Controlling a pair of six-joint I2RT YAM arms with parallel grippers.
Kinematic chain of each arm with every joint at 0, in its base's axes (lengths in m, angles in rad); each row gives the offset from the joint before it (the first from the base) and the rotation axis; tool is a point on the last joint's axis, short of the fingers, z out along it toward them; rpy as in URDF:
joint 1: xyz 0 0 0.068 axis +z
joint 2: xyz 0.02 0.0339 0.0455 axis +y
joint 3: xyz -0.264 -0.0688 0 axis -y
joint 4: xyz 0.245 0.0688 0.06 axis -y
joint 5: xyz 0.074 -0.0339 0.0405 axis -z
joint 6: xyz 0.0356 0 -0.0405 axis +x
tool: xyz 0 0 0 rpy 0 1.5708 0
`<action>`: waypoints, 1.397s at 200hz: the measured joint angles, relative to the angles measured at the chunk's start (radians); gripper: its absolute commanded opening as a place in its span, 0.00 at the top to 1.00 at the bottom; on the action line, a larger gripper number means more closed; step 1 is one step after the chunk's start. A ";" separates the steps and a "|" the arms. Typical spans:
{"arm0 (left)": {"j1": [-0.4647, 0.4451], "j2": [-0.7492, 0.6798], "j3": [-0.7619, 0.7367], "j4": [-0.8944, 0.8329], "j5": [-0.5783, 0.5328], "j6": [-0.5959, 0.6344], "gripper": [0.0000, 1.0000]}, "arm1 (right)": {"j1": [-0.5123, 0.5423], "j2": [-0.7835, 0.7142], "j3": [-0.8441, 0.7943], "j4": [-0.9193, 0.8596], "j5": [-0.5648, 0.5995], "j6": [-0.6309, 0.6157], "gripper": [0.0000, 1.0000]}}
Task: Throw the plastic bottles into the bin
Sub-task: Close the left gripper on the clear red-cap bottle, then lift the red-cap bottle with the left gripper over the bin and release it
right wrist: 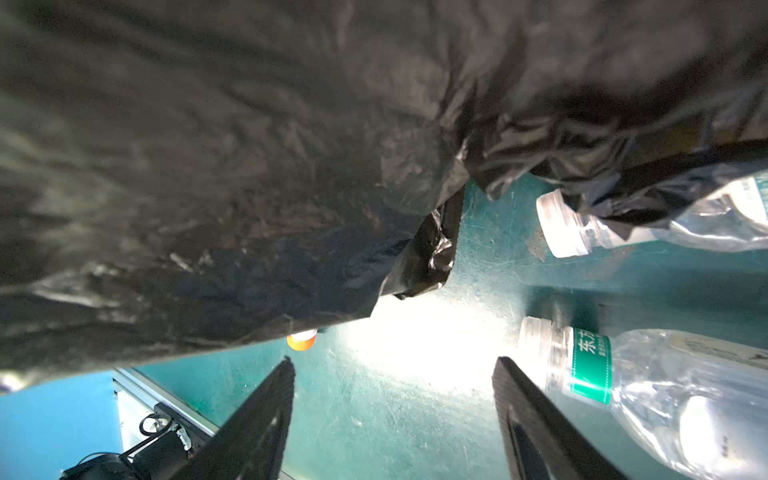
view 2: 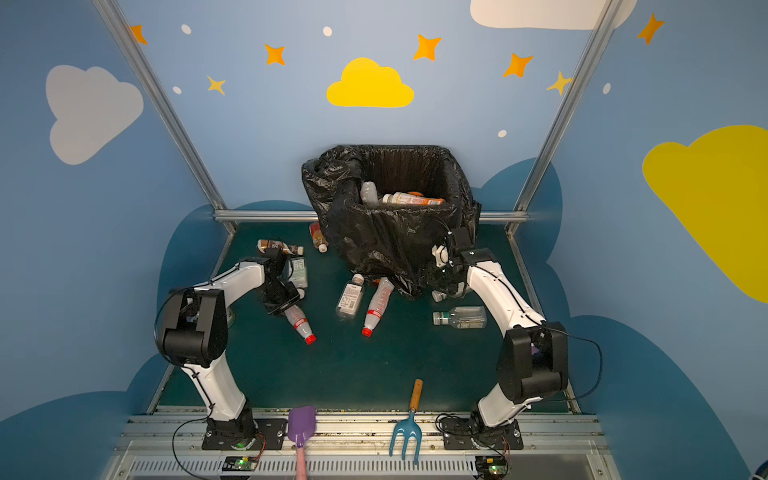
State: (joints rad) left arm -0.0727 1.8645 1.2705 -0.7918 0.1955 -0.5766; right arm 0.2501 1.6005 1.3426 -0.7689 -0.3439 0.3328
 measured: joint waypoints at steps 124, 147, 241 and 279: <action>0.145 -0.268 0.151 -0.096 0.069 0.046 0.58 | 0.000 -0.062 -0.040 0.043 0.003 0.053 0.27; 0.179 -0.337 0.194 -0.092 0.090 0.044 0.58 | 0.000 -0.094 -0.062 0.057 0.007 0.064 0.27; 0.159 -0.573 0.353 0.323 0.144 -0.021 0.63 | 0.000 -0.264 -0.124 0.074 0.081 0.094 0.27; -0.030 -0.532 0.464 0.609 0.132 0.014 0.61 | 0.000 -0.318 -0.125 0.074 0.119 0.097 0.27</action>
State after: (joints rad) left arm -0.1024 1.3327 1.7348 -0.1829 0.3275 -0.5621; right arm 0.2501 1.2827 1.2179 -0.6945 -0.2253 0.4301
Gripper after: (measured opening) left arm 0.389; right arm 0.727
